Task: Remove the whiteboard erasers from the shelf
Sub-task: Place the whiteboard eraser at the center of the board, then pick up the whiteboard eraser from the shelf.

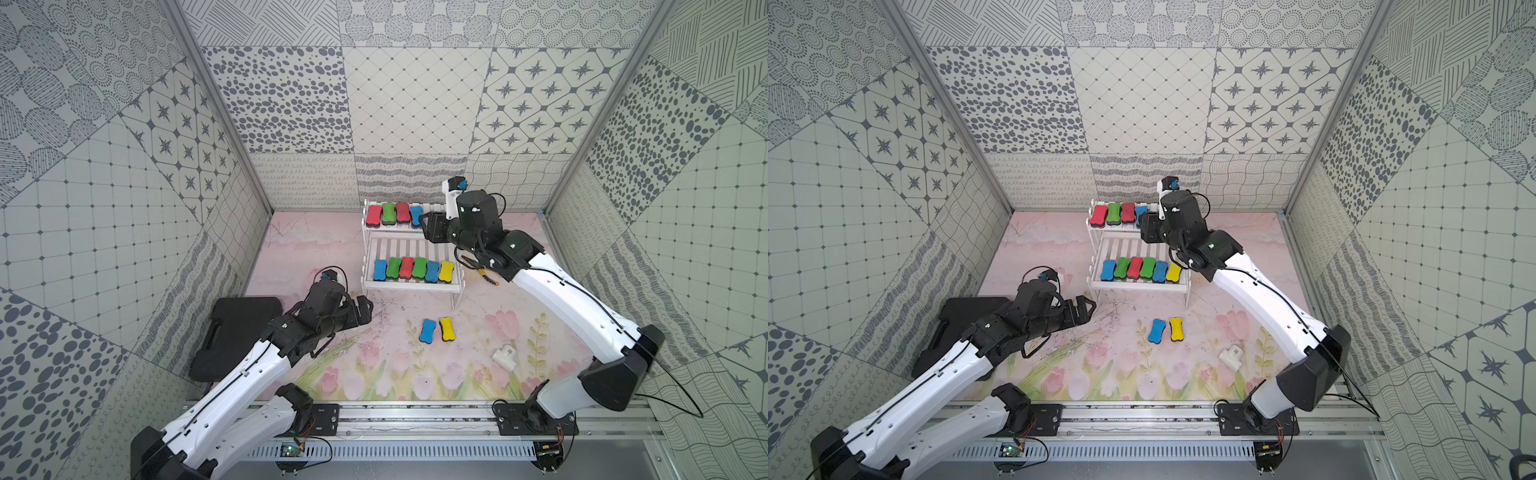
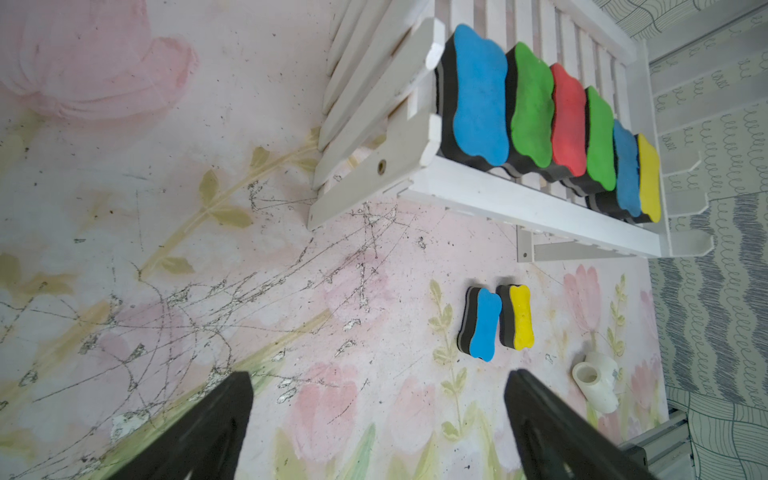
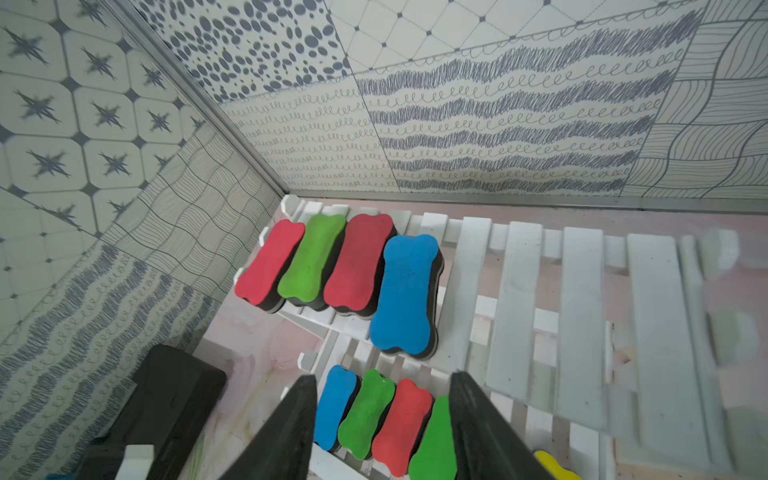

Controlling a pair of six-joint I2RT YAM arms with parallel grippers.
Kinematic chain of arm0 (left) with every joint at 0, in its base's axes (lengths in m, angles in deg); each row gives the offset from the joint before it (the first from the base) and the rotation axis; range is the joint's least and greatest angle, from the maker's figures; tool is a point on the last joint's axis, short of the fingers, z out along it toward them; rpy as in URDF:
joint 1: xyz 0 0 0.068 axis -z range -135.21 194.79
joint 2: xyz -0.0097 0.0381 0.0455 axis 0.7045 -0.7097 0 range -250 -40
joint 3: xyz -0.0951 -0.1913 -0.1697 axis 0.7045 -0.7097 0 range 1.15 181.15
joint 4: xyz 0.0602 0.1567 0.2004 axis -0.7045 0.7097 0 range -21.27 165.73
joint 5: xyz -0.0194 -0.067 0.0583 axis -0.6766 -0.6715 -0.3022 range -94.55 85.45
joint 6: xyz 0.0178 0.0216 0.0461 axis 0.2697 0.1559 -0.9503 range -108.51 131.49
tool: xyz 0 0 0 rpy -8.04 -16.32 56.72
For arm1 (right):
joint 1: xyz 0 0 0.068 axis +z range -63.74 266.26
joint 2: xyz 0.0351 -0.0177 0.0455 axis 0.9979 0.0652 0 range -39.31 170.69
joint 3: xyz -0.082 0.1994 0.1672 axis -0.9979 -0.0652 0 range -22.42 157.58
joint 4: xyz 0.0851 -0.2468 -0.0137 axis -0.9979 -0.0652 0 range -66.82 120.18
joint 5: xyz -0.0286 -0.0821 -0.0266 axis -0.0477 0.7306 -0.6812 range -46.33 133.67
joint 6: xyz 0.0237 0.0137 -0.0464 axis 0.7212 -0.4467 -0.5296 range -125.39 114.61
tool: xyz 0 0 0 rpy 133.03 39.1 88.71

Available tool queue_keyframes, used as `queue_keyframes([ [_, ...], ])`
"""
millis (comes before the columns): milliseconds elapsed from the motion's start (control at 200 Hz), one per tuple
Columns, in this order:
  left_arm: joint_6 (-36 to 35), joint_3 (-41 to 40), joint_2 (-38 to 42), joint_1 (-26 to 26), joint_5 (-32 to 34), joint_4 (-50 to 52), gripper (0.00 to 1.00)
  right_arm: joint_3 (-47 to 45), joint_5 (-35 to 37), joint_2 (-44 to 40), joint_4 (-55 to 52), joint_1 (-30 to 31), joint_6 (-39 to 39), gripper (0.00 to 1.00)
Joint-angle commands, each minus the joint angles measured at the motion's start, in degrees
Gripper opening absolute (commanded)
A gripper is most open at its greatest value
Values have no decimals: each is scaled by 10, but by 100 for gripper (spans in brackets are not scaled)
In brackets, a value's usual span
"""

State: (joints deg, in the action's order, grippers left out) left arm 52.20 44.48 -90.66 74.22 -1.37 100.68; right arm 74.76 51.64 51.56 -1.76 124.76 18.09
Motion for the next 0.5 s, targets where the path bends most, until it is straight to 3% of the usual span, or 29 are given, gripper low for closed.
queue_keyframes([
  [0, -5, 9, -2, -1, -7, 2, 100, 65, -19, 47, -46, -11, -50, 55],
  [195, -6, 10, -2, -2, -8, 3, 100, 129, -39, 103, -72, -21, -63, 55],
  [495, -6, 9, 3, -2, -4, 8, 99, 152, -37, 135, -87, -24, -63, 55],
])
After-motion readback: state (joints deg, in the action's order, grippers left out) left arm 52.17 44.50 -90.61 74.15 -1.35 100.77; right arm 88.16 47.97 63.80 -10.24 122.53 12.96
